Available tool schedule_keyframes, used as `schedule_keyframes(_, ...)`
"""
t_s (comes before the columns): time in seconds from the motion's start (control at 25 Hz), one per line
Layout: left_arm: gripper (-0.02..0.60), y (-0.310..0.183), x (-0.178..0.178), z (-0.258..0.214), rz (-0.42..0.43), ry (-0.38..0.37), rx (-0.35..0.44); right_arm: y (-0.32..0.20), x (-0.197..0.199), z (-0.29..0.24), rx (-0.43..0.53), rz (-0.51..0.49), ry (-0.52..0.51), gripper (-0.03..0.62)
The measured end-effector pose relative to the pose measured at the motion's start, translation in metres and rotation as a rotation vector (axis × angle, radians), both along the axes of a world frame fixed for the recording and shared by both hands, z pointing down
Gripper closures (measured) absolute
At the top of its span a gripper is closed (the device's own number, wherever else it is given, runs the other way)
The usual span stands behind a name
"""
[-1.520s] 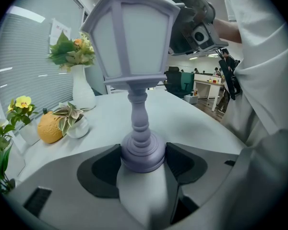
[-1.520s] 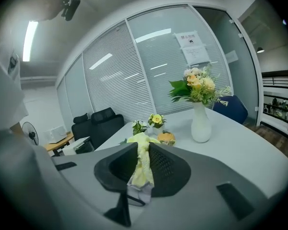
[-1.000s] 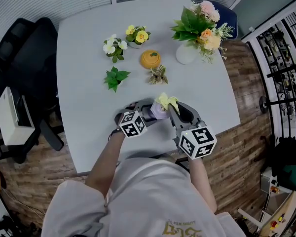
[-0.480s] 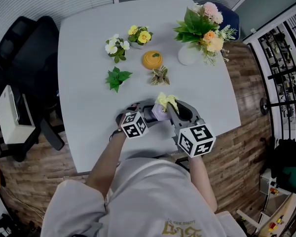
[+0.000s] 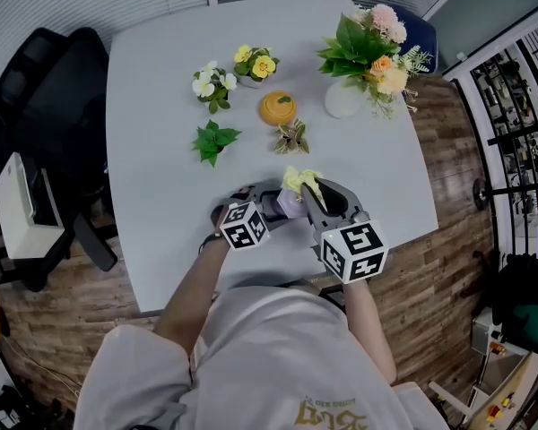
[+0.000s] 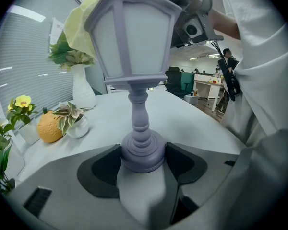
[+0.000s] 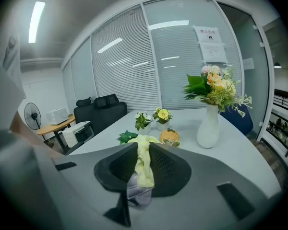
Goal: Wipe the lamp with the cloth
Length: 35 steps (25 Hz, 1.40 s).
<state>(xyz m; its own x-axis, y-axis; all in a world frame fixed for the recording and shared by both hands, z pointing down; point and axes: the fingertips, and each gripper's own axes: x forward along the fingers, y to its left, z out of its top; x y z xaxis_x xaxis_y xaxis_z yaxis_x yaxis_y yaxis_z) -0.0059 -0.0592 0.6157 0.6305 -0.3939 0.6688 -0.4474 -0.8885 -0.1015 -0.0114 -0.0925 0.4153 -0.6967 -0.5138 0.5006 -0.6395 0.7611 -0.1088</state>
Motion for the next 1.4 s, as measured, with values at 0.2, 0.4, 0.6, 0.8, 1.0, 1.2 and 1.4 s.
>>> schedule_keyframes(0.2,0.278,0.0,0.001,-0.001,0.0,0.0,0.0,0.002,-0.005,-0.003,0.022,-0.032,0.029,0.52)
schedule_keyframes(0.4,0.278,-0.001,0.001,0.0,0.0,0.0,0.0,0.008,-0.011,-0.005,0.044,-0.077,0.039,0.519)
schedule_keyframes(0.6,0.278,0.0,0.001,-0.001,0.0,-0.001,-0.002,0.015,-0.015,-0.009,0.047,-0.115,0.032,0.517)
schedule_keyframes(0.8,0.278,-0.001,0.001,0.001,0.0,-0.002,-0.004,0.021,-0.016,-0.009,0.045,-0.14,0.025,0.517)
schedule_keyframes(1.0,0.278,-0.001,0.001,0.001,0.0,-0.002,-0.002,0.027,-0.016,-0.009,0.039,-0.158,0.015,0.517)
schedule_keyframes(1.2,0.278,0.0,0.001,0.0,-0.002,-0.004,-0.003,0.034,-0.015,-0.01,0.028,-0.175,0.004,0.517)
schedule_keyframes(1.4,0.278,0.0,0.001,0.001,-0.002,-0.005,-0.006,0.041,-0.012,-0.009,0.013,-0.2,-0.001,0.518)
